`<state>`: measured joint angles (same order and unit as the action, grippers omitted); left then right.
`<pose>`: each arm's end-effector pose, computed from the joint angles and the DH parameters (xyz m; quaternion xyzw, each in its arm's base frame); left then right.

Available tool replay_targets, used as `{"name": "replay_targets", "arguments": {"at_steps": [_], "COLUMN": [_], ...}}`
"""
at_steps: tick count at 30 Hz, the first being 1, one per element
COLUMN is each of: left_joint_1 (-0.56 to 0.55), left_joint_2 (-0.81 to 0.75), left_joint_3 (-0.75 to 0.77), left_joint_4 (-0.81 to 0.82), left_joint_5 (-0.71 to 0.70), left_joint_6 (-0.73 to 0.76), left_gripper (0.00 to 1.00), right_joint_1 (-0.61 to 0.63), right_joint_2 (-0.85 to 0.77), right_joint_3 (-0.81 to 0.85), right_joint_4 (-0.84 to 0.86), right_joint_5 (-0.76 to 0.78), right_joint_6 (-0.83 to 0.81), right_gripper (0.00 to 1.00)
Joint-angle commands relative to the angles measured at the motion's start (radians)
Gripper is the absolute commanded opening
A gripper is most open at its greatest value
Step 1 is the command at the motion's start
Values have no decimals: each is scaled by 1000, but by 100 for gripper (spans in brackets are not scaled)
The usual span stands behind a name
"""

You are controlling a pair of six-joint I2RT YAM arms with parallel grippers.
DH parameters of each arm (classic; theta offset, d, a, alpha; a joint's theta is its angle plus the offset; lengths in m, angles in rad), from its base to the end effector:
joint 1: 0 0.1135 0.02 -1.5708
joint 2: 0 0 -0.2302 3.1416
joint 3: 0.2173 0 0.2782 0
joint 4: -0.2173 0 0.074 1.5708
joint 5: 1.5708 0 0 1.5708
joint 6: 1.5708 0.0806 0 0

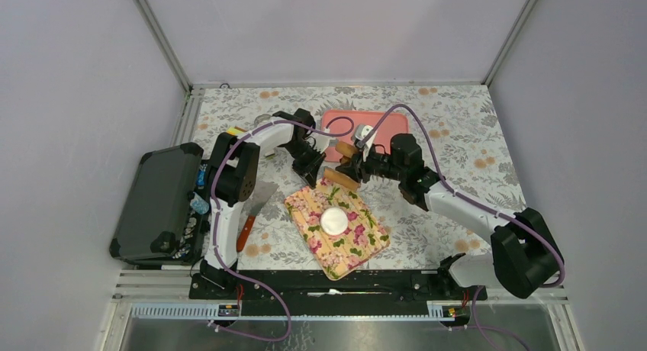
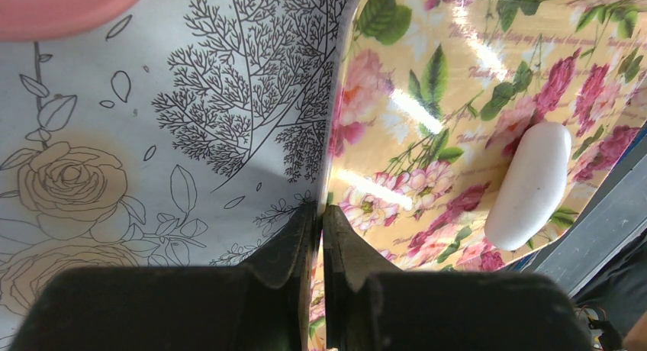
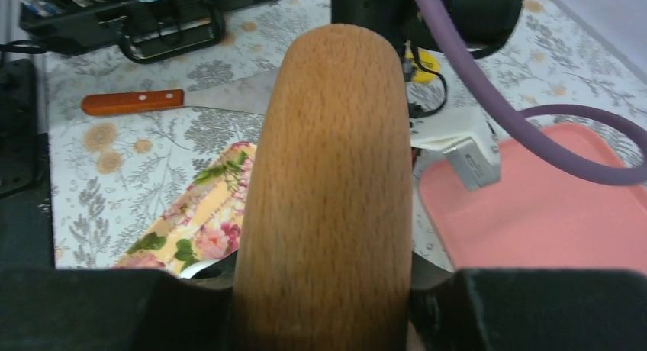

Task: Roll out the dumpling wrappers from the dough
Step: Flatten out the dough on the work surface.

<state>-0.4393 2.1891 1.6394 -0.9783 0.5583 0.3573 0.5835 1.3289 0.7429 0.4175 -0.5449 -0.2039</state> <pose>0.3642 -0.2183 0.0681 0.3782 0.8835 -0.2761 0.0093 0.2818 0.2361 0.2128 -0.4426 0.6130 0.3191 0.5714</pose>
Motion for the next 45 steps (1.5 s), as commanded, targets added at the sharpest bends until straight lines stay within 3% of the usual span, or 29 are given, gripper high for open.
{"name": "replay_targets", "arguments": {"at_steps": [1, 11, 26, 45], "left_joint_1": [8, 8, 8, 8], "left_joint_2": [36, 38, 39, 37], "left_joint_3": [10, 10, 11, 10], "left_joint_4": [35, 35, 35, 35], "left_joint_5": [-41, -40, -45, -44], "left_joint_6": [-6, -6, -9, -7], "left_gripper": [0, 0, 0, 0], "right_joint_1": [19, 89, 142, 144], "right_joint_2": [35, 54, 101, 153], "right_joint_3": [10, -106, -147, -254], "right_joint_4": [113, 78, 12, -135], "right_joint_5": [-158, -199, -179, -277], "right_joint_6": [57, 26, 16, -102], "right_gripper": [0, 0, 0, 0]}}
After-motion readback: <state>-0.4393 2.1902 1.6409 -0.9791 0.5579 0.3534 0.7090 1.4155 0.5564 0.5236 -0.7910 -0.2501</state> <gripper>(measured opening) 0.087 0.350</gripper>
